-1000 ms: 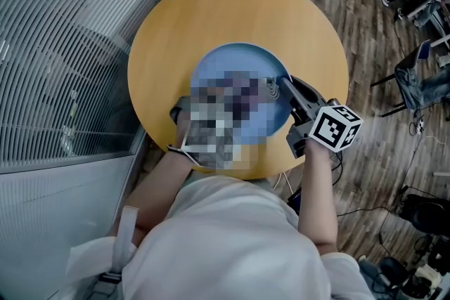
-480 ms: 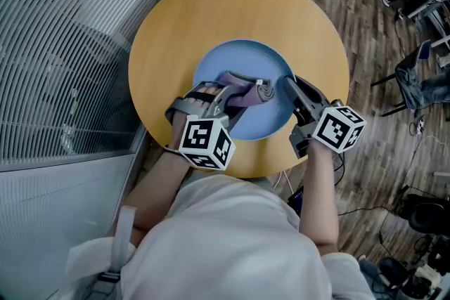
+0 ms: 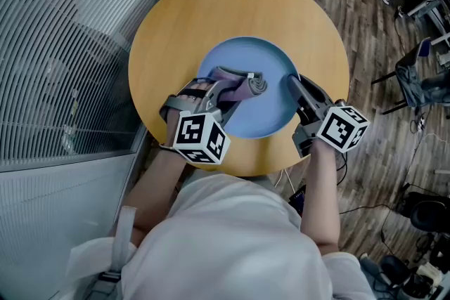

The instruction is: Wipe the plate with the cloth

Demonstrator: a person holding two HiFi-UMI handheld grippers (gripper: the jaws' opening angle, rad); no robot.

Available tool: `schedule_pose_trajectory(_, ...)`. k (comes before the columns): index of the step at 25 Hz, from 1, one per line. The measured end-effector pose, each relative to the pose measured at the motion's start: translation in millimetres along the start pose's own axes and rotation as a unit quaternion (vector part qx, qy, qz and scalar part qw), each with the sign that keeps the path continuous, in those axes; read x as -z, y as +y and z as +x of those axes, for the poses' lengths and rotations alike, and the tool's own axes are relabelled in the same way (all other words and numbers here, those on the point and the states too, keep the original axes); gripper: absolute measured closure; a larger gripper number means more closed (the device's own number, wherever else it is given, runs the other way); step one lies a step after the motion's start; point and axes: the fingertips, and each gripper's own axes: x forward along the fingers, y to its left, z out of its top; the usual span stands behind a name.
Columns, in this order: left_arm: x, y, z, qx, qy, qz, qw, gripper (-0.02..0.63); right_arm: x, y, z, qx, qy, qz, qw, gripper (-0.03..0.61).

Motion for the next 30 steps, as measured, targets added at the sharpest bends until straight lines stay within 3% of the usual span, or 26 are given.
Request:
schedule_pose_trajectory(22,14.1,19.4,-10.3,-0.016,-0.012,-0.083,0.9964,0.537,-11.2,-6.8,-2.6,-0.024,-0.041,0.048,0.998,0.502)
schedule_pose_trajectory(30,2.8,16.6,-3.3,-0.004,-0.022,-0.08,0.9966,0.537,-13.1,-7.5,0.9,-0.026,-0.046,0.055,0.997,0.5)
